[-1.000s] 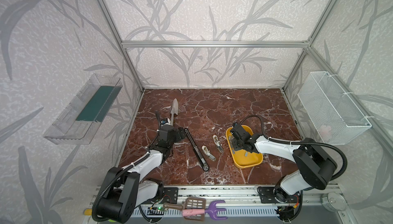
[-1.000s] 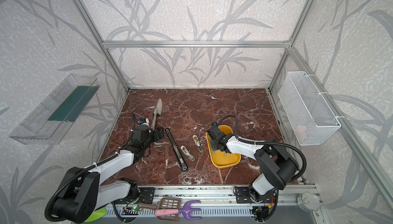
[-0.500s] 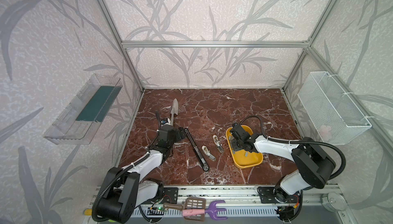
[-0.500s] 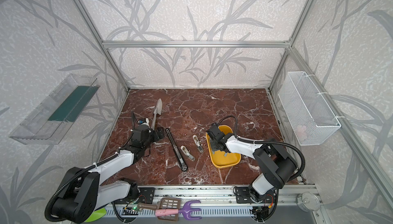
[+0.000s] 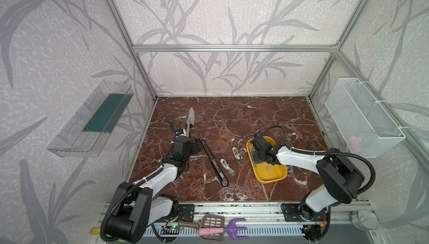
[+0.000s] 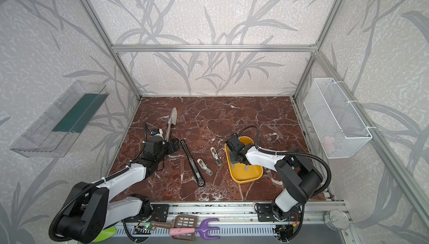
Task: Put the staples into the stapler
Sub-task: 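Lower the open right gripper onto a staple strip in the yellow tray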
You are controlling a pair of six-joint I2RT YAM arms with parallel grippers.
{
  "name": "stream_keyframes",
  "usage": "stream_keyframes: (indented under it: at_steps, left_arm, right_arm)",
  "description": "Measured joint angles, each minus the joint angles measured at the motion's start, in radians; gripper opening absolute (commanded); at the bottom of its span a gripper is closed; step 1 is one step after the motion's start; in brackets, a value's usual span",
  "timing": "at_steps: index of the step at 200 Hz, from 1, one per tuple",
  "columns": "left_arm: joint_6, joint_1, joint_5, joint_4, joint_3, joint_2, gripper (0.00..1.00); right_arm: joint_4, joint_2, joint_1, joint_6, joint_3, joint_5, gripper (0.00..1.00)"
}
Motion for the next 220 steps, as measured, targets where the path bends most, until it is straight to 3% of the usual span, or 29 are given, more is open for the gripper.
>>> stream_keyframes:
  at_steps: [26, 120, 138, 220]
  left_arm:
    - [0.000, 0.000, 0.000, 0.000, 0.000, 0.000, 0.95]
    - [0.000, 0.000, 0.003, 0.000, 0.000, 0.000, 0.95]
    - [0.000, 0.000, 0.003, 0.000, 0.000, 0.000, 0.95]
    - [0.000, 0.000, 0.003, 0.000, 0.000, 0.000, 0.95]
  right_arm:
    - [-0.007, 0.011, 0.000, 0.003, 0.011, 0.000, 0.25]
    - [-0.010, 0.032, 0.000, 0.007, 0.033, 0.000, 0.21]
    - [-0.011, 0.033, 0.000, 0.006, 0.034, 0.000, 0.27]
    - [-0.020, 0.040, -0.001, 0.008, 0.045, -0.003, 0.17]
